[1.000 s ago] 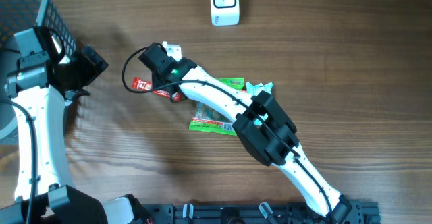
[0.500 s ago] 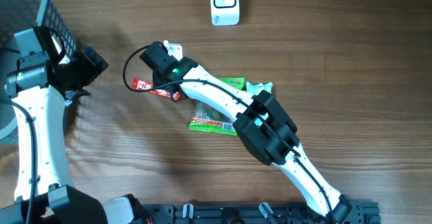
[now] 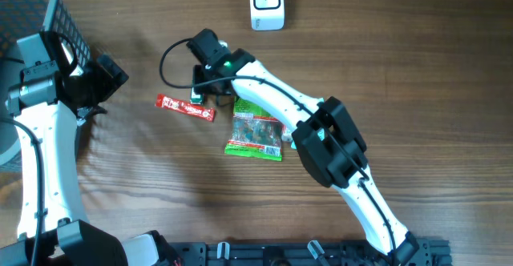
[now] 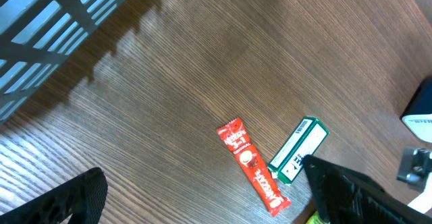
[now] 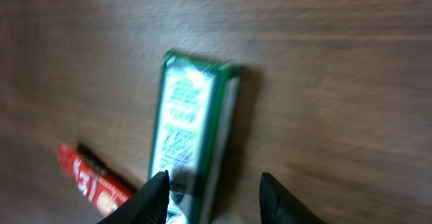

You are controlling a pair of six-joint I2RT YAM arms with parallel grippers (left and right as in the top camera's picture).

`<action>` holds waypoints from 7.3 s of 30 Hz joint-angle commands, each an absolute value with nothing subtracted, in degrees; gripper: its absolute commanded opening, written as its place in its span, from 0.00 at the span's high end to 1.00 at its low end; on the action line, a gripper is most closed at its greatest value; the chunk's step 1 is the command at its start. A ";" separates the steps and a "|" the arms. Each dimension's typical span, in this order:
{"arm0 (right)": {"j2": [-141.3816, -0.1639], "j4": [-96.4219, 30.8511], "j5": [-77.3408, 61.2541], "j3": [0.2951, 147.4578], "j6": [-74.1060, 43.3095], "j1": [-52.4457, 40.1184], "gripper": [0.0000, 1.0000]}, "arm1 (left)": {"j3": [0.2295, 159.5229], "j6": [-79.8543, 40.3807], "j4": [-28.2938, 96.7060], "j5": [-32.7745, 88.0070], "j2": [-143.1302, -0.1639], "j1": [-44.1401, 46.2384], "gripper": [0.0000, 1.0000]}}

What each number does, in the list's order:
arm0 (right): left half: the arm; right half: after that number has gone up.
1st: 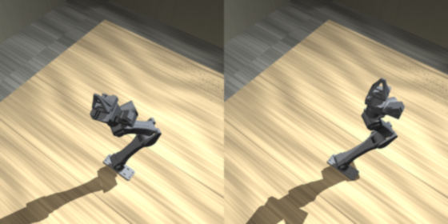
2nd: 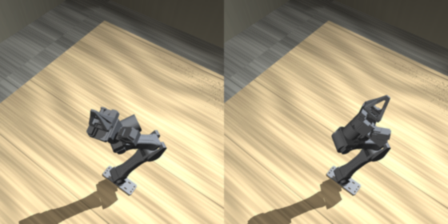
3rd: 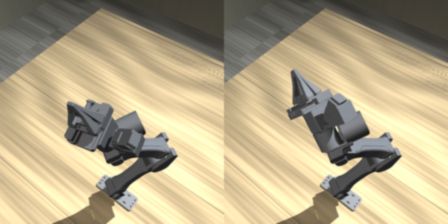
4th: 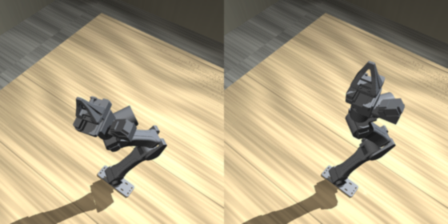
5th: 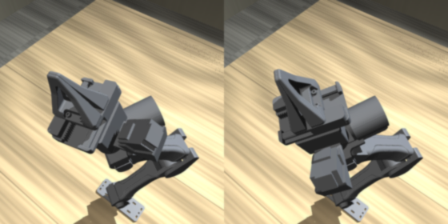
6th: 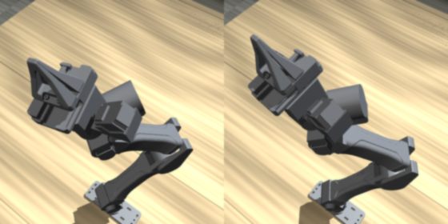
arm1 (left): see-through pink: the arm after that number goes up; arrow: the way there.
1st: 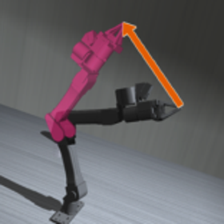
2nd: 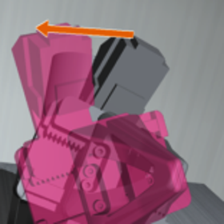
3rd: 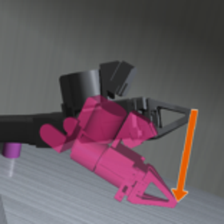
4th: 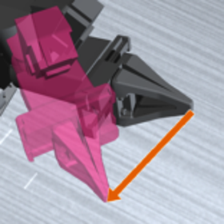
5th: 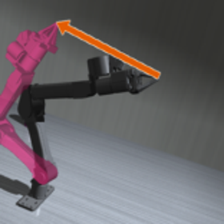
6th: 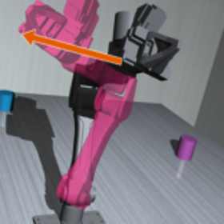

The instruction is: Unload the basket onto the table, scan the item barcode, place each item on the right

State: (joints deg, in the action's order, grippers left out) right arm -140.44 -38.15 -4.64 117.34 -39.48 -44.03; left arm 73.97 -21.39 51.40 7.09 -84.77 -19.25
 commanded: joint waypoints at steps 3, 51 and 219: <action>-138.43 -36.18 12.58 116.64 -37.50 -51.33 0.48 | 74.11 -21.47 50.85 5.67 -84.20 -19.77 0.00; -137.99 -33.12 18.15 112.12 -26.98 -52.05 0.64 | 74.11 -21.47 50.87 5.67 -84.20 -19.77 0.00; -121.49 30.85 -77.93 76.60 -60.03 -35.16 0.95 | 74.11 -26.00 59.46 24.93 -84.20 -3.20 0.31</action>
